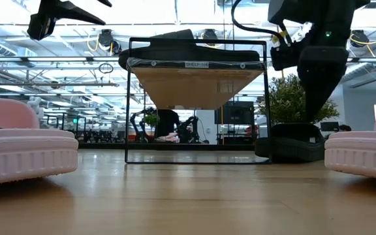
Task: Pick and place slides into the shelf
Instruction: Put the black slide on the shelf
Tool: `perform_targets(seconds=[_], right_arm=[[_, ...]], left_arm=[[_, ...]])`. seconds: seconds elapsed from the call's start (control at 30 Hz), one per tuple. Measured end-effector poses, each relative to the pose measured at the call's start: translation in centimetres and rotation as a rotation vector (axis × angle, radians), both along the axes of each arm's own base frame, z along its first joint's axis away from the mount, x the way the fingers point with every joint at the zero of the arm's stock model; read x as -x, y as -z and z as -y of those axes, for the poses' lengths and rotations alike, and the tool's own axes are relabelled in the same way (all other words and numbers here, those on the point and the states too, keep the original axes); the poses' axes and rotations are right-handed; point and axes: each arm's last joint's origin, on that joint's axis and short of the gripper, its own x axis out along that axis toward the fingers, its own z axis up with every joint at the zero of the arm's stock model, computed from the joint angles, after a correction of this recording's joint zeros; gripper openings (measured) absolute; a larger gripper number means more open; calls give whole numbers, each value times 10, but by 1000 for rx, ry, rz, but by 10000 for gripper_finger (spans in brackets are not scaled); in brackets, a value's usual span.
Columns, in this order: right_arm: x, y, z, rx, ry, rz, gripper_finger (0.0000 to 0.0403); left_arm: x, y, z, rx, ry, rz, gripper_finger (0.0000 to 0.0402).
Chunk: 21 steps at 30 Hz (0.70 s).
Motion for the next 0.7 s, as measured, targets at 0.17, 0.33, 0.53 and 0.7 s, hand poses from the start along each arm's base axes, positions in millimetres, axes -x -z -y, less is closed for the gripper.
perform_targets(seconds=[0.17,0.33,0.53,0.7], right_arm=[[-1,-2,1,49,11,11,114],[-1,-2,4,60,23,7,114],[1,-2,9,82,50,-13,114],[1,-2,9,83,53,-11,114]], left_arm=[[1,2,-1,-13,-3,-17,140],[1,2,-1,-14,-3,-18,140],[2,4,-1,-25,-6,-41,140],[2,4,-2,-32,-12,-45,140]])
